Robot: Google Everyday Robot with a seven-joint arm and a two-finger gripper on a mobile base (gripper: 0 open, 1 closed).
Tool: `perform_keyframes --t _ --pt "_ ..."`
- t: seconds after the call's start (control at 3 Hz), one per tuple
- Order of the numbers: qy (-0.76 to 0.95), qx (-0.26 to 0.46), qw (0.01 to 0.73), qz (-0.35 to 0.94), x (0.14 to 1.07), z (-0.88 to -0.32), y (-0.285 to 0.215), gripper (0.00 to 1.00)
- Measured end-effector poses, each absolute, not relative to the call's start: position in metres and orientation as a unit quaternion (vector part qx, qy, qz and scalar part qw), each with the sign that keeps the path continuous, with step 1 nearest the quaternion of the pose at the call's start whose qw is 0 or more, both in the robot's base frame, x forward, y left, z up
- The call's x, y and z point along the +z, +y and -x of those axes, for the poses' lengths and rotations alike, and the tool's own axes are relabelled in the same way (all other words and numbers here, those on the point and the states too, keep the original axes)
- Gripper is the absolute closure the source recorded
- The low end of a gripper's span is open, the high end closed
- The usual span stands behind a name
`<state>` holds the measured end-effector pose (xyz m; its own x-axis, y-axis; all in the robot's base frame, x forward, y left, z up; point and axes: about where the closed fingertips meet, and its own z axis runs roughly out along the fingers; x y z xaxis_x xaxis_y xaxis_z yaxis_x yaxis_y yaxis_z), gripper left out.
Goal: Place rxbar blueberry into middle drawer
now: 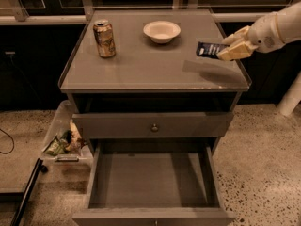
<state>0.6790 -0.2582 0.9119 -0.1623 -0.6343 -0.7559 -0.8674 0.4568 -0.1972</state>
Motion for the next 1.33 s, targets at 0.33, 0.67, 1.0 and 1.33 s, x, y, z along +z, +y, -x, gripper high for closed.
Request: perform_keyframes --t 0.33,0.67,1.0,1.33 --pt "0.726 0.111 0.46 0.5 0.947 -0.627 -0.273 1.0" --pt "0.704 0.104 0.498 0.495 0.952 -0.575 -0.27 1.0" --pt "0.701 0.124 0.496 0.498 0.903 -0.527 -0.266 1.0" --pt "0.719 0.168 0.447 0.505 0.826 -0.477 -0.251 1.0"
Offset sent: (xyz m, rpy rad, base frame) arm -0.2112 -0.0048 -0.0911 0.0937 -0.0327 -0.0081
